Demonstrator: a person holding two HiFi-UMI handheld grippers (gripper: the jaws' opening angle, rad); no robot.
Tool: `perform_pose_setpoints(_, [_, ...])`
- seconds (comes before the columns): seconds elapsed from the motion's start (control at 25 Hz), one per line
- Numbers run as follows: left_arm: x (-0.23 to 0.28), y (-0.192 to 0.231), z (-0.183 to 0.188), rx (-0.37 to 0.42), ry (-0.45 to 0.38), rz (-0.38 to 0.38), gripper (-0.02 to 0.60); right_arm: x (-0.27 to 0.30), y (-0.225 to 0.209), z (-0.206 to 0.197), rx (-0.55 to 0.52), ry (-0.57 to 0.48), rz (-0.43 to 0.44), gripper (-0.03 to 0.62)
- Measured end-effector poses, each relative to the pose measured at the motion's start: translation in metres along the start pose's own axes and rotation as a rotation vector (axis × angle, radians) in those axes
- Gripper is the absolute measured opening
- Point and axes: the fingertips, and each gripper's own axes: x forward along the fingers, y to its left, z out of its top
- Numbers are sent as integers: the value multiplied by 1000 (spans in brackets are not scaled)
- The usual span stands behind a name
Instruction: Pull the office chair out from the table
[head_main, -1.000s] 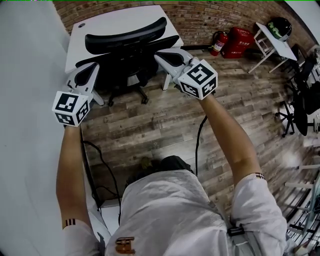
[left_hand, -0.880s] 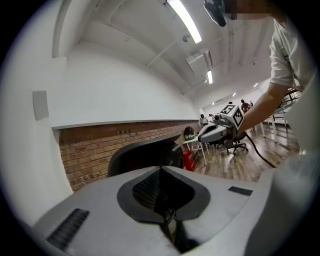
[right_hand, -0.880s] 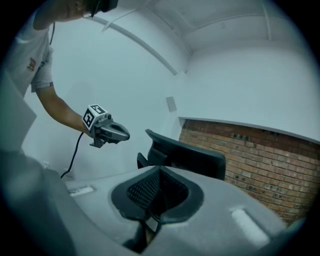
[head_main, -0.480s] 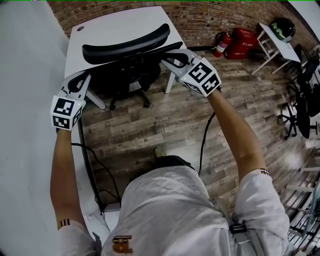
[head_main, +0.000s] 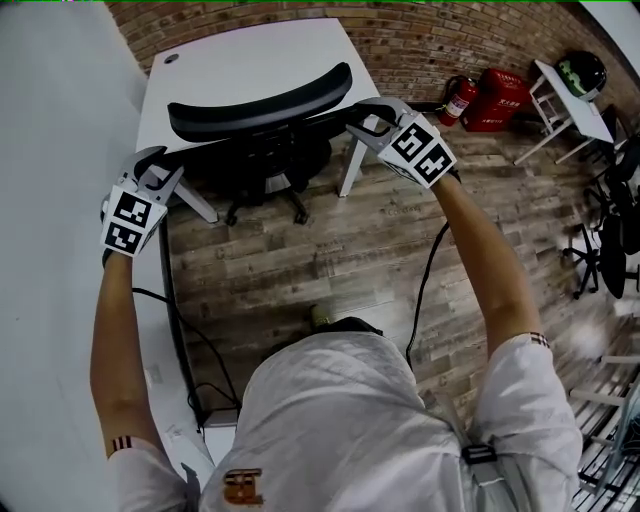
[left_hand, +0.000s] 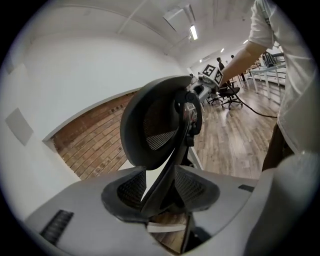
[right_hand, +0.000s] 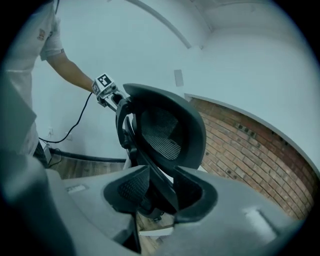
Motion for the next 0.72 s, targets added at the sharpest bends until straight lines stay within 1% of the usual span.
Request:
perform_pose_setpoints(0.16, [15, 4, -9, 80, 76, -38, 188, 13, -9, -8, -46, 46, 34, 169])
perform_pose_setpoints(0.28, [26, 2, -23, 142, 148, -80, 202, 25, -11, -20, -88, 97, 64, 207])
perform_pose_setpoints(0.44, [44, 1, -39, 177, 214, -120, 206, 42, -14, -41, -198, 199, 119, 245])
perform_pose_setpoints(0.6, [61, -3, -50, 213, 271, -174, 207, 58, -15, -64, -344, 314, 209, 250])
perform_pose_setpoints(0.72, [71, -8, -57, 242, 308, -205, 207, 67, -11, -77, -414, 376, 294, 250])
